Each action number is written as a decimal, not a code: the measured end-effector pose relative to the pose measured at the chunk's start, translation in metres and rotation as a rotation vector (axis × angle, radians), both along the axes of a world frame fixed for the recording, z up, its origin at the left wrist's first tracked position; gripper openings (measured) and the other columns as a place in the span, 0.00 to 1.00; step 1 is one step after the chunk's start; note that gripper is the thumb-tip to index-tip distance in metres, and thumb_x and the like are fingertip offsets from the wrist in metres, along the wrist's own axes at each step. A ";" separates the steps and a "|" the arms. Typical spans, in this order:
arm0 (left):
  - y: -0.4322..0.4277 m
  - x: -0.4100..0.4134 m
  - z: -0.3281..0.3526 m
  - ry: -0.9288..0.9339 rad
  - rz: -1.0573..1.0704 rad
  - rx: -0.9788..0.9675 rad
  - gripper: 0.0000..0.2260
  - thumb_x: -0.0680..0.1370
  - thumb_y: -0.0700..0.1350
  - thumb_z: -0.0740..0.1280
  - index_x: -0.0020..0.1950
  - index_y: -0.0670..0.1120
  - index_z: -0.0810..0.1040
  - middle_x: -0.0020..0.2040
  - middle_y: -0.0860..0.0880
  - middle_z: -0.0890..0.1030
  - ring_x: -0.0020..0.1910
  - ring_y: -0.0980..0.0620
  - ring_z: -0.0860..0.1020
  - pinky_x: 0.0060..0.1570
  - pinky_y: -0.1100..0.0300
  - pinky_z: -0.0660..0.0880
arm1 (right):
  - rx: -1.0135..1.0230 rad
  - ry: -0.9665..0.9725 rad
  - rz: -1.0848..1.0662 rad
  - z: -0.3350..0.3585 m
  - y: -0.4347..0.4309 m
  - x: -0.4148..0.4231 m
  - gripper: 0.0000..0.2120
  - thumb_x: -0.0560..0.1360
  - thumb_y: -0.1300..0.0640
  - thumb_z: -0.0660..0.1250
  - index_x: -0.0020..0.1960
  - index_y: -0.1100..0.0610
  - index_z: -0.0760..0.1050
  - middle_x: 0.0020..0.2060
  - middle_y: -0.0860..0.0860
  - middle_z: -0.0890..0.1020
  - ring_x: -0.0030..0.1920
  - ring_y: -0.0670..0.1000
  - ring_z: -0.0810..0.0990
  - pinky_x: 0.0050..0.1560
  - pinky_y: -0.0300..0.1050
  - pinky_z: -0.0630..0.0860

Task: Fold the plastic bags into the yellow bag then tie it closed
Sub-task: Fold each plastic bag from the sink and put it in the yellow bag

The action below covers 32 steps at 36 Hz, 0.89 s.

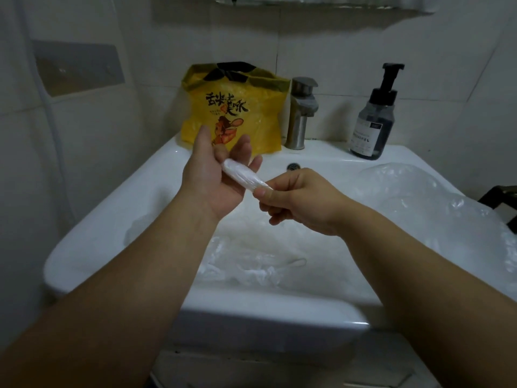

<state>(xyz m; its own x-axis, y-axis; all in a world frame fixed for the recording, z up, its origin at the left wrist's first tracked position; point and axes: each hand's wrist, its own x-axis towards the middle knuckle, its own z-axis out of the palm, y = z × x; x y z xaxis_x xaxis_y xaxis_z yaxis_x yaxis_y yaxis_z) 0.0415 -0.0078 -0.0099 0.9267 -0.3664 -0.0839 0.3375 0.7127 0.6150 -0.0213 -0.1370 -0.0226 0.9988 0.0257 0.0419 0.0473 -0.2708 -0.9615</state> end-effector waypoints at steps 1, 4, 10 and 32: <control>0.002 -0.001 0.002 0.004 -0.024 0.013 0.21 0.82 0.58 0.58 0.34 0.46 0.67 0.26 0.50 0.79 0.27 0.55 0.80 0.42 0.52 0.78 | -0.003 0.009 0.003 0.002 -0.001 -0.001 0.07 0.76 0.60 0.68 0.44 0.63 0.81 0.32 0.53 0.80 0.31 0.46 0.77 0.37 0.39 0.77; 0.004 -0.001 0.004 0.012 -0.018 0.045 0.29 0.83 0.53 0.55 0.22 0.46 0.63 0.29 0.48 0.81 0.28 0.53 0.80 0.45 0.50 0.75 | 0.000 0.026 0.015 0.007 -0.003 -0.001 0.07 0.76 0.60 0.67 0.45 0.63 0.81 0.32 0.53 0.80 0.32 0.47 0.77 0.37 0.39 0.77; 0.016 0.011 0.022 -0.055 0.076 0.134 0.29 0.82 0.46 0.54 0.19 0.47 0.63 0.33 0.48 0.83 0.31 0.53 0.80 0.44 0.53 0.75 | 0.140 -0.019 0.015 0.021 0.011 0.002 0.08 0.78 0.60 0.64 0.47 0.65 0.79 0.34 0.53 0.78 0.32 0.47 0.75 0.34 0.37 0.77; 0.030 0.102 0.087 -0.241 0.174 0.649 0.07 0.80 0.49 0.63 0.48 0.48 0.77 0.47 0.51 0.77 0.44 0.54 0.77 0.42 0.58 0.74 | -0.342 -0.495 -0.678 0.136 -0.031 0.157 0.14 0.81 0.55 0.60 0.64 0.55 0.74 0.55 0.51 0.79 0.53 0.51 0.78 0.51 0.45 0.76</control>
